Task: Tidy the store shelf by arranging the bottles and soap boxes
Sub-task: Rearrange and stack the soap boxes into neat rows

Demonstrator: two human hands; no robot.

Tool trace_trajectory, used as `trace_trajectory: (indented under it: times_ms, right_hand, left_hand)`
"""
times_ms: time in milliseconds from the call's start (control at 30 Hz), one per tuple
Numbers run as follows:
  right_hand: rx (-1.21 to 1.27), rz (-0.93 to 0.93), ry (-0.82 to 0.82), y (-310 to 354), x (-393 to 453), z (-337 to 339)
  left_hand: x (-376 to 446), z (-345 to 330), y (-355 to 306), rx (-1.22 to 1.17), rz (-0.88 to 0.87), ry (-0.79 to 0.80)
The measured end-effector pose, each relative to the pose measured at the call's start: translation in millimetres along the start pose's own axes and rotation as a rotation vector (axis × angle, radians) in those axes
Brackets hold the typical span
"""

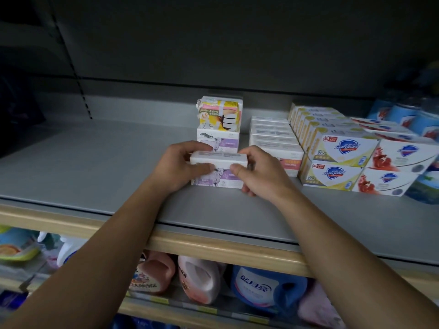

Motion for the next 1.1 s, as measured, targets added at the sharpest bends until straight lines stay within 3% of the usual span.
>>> trace_trajectory:
  times_ms: [100,200,300,367,567,767,1100]
  right_hand:
    - [-0.238,0.225,-0.229,12.2,-1.3,16.5]
    - [-0.288,0.439,-0.491,19.0,-3.7,50.3]
    - [-0.459,0.474,-0.634,8.4,0.7,92.0]
    - [-0.591,0.413,-0.629,-2.8,4.1,114.1]
    - [-0.842,0.323,-0.371,-39.4,10.5,134.2]
    - [-0.808,0.377,-0.448,-52.3,10.6,128.3]
    - [-0.821,0.367,-0.425,-51.3,10.6,130.8]
  left_hand:
    - [-3.6,-9.6,-5.2,0.206,-0.201,-0.006]
    - [-7.7,-26.6,-12.9,0.328,-0.375,0.036]
    - [-8.0,-44.9,-22.3,0.456,-0.498,0.031]
    - [-6.2,-57.6,-28.6,0.495,-0.511,0.069]
    - [1.0,-103.7,-44.2,0.607,-0.520,0.154]
    - [-0.4,-136.2,-52.4,0.597,-0.528,0.174]
    - [1.5,-135.8,-49.1,0.567,-0.507,0.161]
Point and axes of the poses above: each hand's wrist, its own x-axis towards the middle knuckle, its own z-axis out of the back of the hand, y = z × x, the point moved 1 cm from there along x, towards the middle knuckle, and after that the axes turned 12 degrees about -y, right-handed, at the moved point
